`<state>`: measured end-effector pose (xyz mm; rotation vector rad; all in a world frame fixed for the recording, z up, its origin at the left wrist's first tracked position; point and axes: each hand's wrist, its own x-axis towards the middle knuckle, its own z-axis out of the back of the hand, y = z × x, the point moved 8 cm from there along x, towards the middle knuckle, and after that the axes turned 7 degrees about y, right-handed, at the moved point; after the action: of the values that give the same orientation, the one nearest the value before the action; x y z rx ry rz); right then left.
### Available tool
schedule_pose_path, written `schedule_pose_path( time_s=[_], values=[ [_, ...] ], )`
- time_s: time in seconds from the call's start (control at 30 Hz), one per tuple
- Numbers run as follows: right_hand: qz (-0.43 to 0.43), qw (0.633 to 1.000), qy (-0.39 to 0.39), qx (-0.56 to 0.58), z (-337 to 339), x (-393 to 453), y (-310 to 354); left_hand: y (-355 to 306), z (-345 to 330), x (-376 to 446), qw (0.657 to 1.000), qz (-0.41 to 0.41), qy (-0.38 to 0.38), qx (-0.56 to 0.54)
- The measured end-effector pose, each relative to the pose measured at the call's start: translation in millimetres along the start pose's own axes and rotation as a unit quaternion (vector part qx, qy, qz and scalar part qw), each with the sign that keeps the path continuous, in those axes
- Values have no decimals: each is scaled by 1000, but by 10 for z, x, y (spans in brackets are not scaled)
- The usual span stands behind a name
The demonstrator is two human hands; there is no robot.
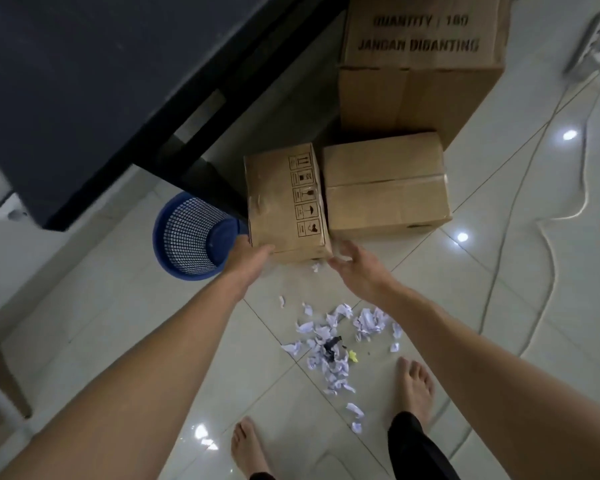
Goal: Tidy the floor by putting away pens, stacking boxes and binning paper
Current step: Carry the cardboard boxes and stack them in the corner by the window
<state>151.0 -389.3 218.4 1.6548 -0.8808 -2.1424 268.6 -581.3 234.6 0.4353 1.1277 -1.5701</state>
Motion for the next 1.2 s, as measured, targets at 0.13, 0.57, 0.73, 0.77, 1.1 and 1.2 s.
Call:
schedule_pose_path(
  time_s=[0.13, 0.57, 0.73, 0.77, 1.1, 1.2],
  values=[
    [-3, 1000, 2, 5, -40, 235, -78, 170, -198, 354, 993, -22, 42, 111],
    [33, 999, -32, -7, -308, 457, 240, 1222, -817, -380, 971, -51, -26, 234],
    [-6, 999, -6, 34, -636, 459, -59, 989, -375, -391, 986, -55, -151, -41],
    [-8, 999, -2, 48, -649, 471, -119, 886, -261, -295, 981, -53, -163, -94],
    [-35, 991, 42, 122, -598, -71, -56, 381, -25, -355, 987, -45, -47, -149],
    [-59, 996, 31, 63, -448, -621, 197, 436, 68, -875, 986, -9, -51, -156]
  ],
)
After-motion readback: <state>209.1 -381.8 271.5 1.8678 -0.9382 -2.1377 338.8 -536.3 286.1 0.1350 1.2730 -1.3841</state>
